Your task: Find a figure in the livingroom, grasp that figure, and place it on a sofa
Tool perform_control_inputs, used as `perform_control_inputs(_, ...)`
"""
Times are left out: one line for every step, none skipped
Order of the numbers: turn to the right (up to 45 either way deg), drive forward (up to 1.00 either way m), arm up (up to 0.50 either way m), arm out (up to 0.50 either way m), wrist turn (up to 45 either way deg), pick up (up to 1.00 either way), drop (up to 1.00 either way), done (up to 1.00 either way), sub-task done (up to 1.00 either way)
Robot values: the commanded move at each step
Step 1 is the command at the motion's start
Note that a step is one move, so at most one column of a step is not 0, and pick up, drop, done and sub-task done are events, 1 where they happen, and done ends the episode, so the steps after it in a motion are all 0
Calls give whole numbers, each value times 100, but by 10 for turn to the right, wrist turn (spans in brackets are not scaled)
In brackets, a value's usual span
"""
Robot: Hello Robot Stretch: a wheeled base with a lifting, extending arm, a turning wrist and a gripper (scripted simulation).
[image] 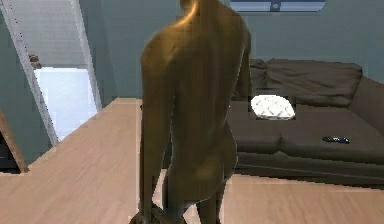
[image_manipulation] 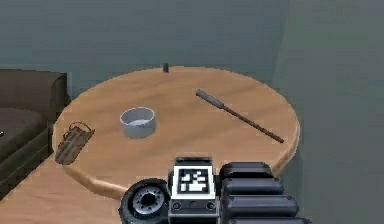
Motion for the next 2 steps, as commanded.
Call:
perform_control_inputs(0,55,0,0,0,0,0,0,0)
perform_control_inputs(450,0,0,0,0,0,0,0,0)
